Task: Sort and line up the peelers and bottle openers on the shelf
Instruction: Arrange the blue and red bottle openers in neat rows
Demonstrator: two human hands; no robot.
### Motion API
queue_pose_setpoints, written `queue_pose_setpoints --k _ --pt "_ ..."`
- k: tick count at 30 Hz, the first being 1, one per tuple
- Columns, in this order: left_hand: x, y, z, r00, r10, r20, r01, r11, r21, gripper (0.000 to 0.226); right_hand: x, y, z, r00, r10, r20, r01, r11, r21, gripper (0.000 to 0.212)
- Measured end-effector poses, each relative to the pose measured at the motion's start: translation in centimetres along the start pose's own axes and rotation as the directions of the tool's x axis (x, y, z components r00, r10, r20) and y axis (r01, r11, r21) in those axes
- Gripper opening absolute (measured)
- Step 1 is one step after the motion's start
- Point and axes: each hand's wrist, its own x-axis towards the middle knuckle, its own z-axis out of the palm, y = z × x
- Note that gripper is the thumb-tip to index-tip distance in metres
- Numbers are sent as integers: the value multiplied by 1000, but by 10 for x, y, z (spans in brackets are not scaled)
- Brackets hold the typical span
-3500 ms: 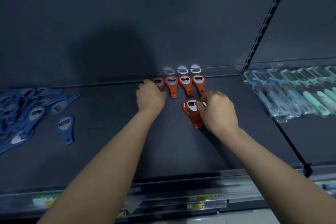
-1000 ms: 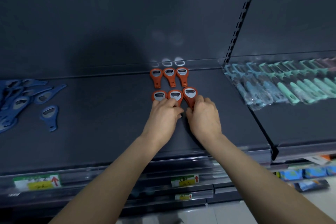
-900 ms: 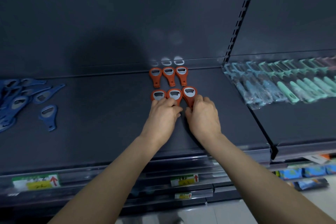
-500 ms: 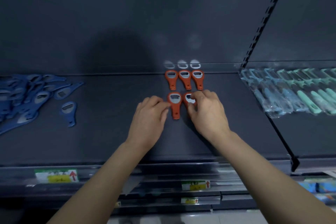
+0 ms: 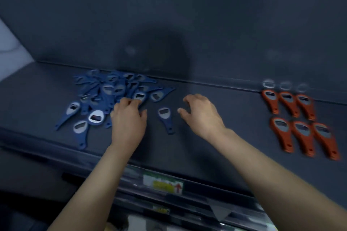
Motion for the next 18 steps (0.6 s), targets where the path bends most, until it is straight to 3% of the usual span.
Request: queue_pose_setpoints --k 6,10,14,18 --pt "44 -78 -22 984 -179 1 176 970 167 51 61 -53 41 988 -35 147 39 999 -30 60" --pt "73 -112 -25 965 -260 40 249 952 177 80 94 -85 68 976 62 210 -49 997 -65 85" --pt "103 -126 -23 942 -298 155 285 953 98 100 121 -104 89 926 218 308 -178 972 -155 100" --pt "124 -118 -14 877 -329 350 282 942 179 117 128 -102 98 944 205 257 -140 959 -248 97"
